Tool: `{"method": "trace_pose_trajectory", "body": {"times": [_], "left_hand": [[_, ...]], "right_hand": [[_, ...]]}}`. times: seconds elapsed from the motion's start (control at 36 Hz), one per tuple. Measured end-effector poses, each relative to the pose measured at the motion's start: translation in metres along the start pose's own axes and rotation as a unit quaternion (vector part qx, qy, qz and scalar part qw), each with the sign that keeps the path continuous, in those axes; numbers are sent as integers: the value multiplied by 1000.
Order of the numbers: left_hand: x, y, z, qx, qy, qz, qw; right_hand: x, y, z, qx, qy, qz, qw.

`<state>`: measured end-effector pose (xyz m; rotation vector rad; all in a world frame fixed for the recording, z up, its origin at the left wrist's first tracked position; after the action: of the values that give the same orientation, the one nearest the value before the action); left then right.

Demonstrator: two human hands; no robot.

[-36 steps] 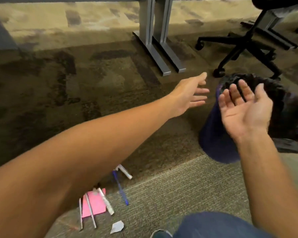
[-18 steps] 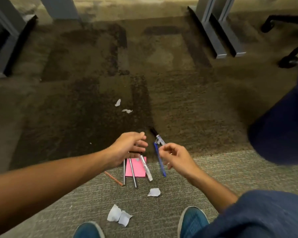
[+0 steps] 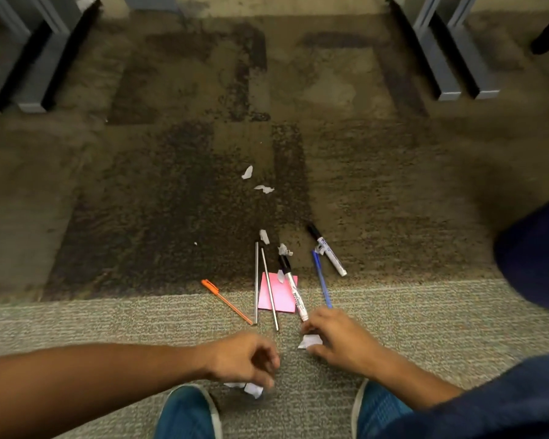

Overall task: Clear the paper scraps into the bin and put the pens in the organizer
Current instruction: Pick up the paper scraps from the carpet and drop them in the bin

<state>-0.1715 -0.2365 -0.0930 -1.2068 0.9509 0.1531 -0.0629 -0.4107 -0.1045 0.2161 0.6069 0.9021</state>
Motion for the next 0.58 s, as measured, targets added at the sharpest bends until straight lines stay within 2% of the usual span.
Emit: {"method": "trace_pose_trajectory", "body": {"times": [0.03,0.08,0.19,0.39,0.5,0.58], "left_hand": [[0,1,-2,90,5,-18,996],[-2,5,-5,255,27,-64,965],[-10,18,-10,443,66,-135,884],[-13,36,-10,543,96,-183,814],[-8,35,-6,543,101,-229,801],[-2,30,-3,525,100,-220,816]], "right_hand": [[-1,0,-1,-19,3,10,1000],[-2,0,-4,-52,11,26,998],[-4,6,-11,-92,17,55,994],[-5,7,-19,-101,16,94,990],[-6,7,-20,-79,23,99,992],[-2,5,-20,-58,10,96,994]]}}
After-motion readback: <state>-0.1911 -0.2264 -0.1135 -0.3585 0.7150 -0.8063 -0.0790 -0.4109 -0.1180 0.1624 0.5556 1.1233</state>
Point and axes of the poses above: each hand's wrist, its own x-axis towards the middle knuckle, its own z-axis out of the back of the hand, y = z × x, the point moved 4 cm from there along x, towards the middle knuckle, and after that the axes turned 7 degrees about -x, right-handed, at the moved point
